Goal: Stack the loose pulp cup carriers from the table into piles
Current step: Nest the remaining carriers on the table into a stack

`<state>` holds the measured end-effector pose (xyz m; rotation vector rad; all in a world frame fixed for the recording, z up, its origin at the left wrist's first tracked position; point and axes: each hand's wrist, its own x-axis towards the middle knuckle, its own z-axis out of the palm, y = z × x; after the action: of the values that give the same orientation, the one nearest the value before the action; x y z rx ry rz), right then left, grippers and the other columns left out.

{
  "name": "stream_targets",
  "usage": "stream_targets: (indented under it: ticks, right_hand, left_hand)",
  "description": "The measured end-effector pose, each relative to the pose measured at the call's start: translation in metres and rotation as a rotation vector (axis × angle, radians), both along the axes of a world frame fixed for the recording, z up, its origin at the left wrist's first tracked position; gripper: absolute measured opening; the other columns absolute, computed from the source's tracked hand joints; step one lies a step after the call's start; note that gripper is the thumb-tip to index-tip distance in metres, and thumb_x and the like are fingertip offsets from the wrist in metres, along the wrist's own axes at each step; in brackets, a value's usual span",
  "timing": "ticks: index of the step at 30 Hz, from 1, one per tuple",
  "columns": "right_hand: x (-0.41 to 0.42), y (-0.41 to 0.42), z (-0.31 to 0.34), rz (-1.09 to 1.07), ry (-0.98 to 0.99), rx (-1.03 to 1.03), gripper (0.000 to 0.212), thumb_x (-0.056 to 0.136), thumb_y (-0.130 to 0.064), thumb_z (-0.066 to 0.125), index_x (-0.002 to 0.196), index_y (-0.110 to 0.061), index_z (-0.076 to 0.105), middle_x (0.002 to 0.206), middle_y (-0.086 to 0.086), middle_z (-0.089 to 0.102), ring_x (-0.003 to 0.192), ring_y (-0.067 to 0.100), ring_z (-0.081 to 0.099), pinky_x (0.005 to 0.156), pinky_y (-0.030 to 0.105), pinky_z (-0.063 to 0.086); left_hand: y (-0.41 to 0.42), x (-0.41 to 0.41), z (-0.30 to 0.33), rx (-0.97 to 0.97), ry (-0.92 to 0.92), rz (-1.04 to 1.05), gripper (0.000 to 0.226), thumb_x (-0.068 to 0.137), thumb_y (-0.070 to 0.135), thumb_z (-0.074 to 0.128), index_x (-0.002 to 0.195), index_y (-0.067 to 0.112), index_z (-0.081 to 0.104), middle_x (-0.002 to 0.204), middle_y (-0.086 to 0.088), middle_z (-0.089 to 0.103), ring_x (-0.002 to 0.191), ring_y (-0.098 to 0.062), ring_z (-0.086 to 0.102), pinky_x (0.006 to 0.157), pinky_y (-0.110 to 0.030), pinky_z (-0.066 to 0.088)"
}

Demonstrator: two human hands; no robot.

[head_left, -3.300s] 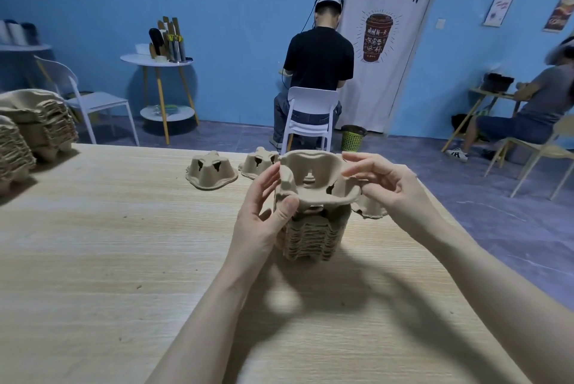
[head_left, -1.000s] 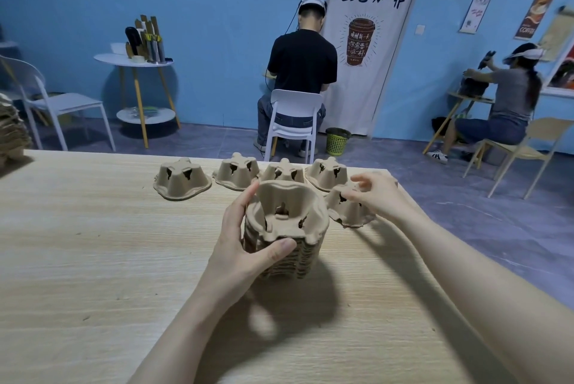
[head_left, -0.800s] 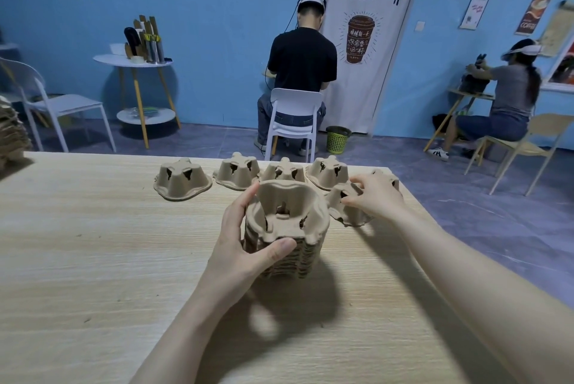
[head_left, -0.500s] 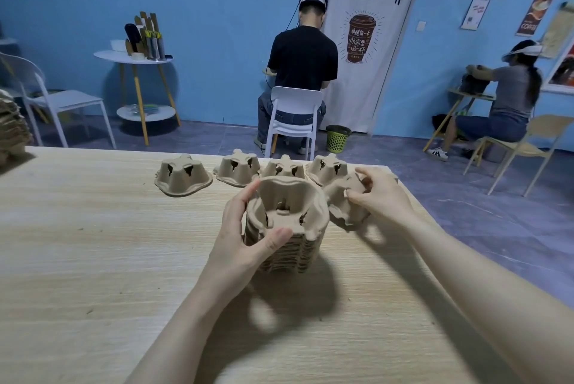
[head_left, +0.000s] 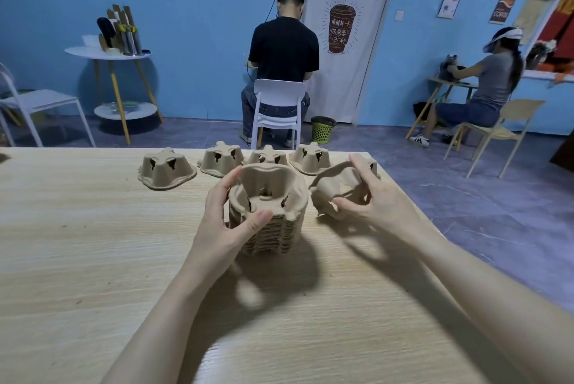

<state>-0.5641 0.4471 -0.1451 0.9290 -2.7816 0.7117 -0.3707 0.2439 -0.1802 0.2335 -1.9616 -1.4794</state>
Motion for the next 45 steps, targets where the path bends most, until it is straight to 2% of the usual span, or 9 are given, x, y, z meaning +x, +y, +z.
stream_targets:
  ticks: [4,15,20,23,27,30,34,39,45]
  right_hand:
    - [-0.001,0.003,0.002,0.046,-0.053,0.016,0.084,0.062,-0.082,0.054,0.137,-0.05,0.036,0.119,-0.002,0.062,0.103,0.027,0.058,0.087,0.043,0.05]
    - [0.013,0.0,0.006,-0.042,0.195,0.201,0.07,0.071,-0.066,0.071,0.13,-0.032,0.053,0.13,0.002,0.04,0.117,0.023,0.05,0.081,0.034,0.045]
    - [0.018,0.005,0.017,-0.008,0.262,0.051,0.027,0.079,-0.04,0.075,0.098,-0.023,0.068,0.1,-0.014,0.044,0.098,0.016,0.05,0.067,0.028,0.029]
    - [0.009,0.01,0.026,0.004,0.185,-0.155,0.011,0.08,-0.02,0.075,0.085,-0.028,0.069,0.081,-0.015,0.05,0.085,0.014,0.052,0.062,0.031,0.036]
    - [0.003,0.008,0.043,0.134,0.061,-0.504,0.028,0.078,0.003,0.068,0.078,-0.025,0.069,0.088,0.001,0.065,0.078,0.02,0.059,0.07,0.02,0.044]
    - [-0.001,0.0,0.053,0.187,0.032,-0.62,0.03,0.08,0.005,0.067,0.078,-0.025,0.07,0.088,-0.002,0.068,0.08,0.02,0.061,0.075,0.031,0.048]
    - [-0.004,-0.013,0.065,0.244,-0.078,-0.771,0.024,0.085,0.007,0.063,0.081,-0.016,0.069,0.08,-0.006,0.07,0.075,0.011,0.059,0.068,0.031,0.051]
    - [0.014,-0.04,0.067,0.537,-0.366,-0.743,0.026,0.085,0.02,0.055,0.084,-0.004,0.066,0.072,-0.007,0.072,0.067,0.003,0.065,0.061,0.016,0.052]
    - [0.016,-0.058,0.05,0.581,-0.378,-0.565,0.03,0.087,0.017,0.055,0.084,-0.01,0.068,0.079,-0.006,0.072,0.074,0.006,0.065,0.063,0.018,0.05]
  left_hand:
    - [0.0,0.0,-0.001,-0.001,0.005,-0.004,0.071,0.063,0.064,0.073,0.127,0.063,0.042,0.145,0.019,0.046,0.132,0.004,0.044,0.112,-0.031,0.038]
    - [-0.001,-0.001,-0.002,0.009,0.015,-0.014,0.077,0.061,0.064,0.073,0.132,0.056,0.042,0.145,0.018,0.045,0.129,0.01,0.044,0.1,-0.012,0.037]
    - [-0.002,-0.001,-0.002,0.013,0.017,-0.013,0.078,0.062,0.062,0.074,0.132,0.056,0.041,0.144,0.019,0.045,0.127,0.013,0.043,0.099,-0.007,0.036]
    - [-0.002,-0.001,-0.001,0.017,0.018,-0.014,0.079,0.063,0.06,0.075,0.134,0.052,0.041,0.144,0.021,0.044,0.125,0.019,0.041,0.095,0.001,0.034]
    - [-0.001,-0.001,-0.001,0.024,0.025,-0.017,0.077,0.061,0.063,0.073,0.13,0.056,0.041,0.144,0.02,0.044,0.128,0.014,0.042,0.104,-0.011,0.036]
    - [-0.001,0.0,0.0,0.038,0.022,-0.01,0.078,0.061,0.062,0.074,0.132,0.055,0.042,0.145,0.018,0.045,0.131,0.01,0.042,0.111,-0.023,0.037]
    - [0.0,0.0,0.001,0.052,0.022,-0.019,0.079,0.064,0.056,0.078,0.134,0.05,0.042,0.142,0.018,0.046,0.124,0.016,0.044,0.1,-0.005,0.038]
    - [-0.002,0.001,0.001,0.057,0.015,-0.015,0.085,0.062,0.058,0.079,0.139,0.045,0.044,0.142,0.015,0.049,0.127,0.009,0.046,0.11,-0.023,0.041]
    - [-0.002,0.0,-0.002,0.083,-0.007,0.005,0.098,0.056,0.064,0.078,0.143,0.042,0.04,0.143,0.011,0.049,0.131,0.001,0.047,0.113,-0.039,0.041]
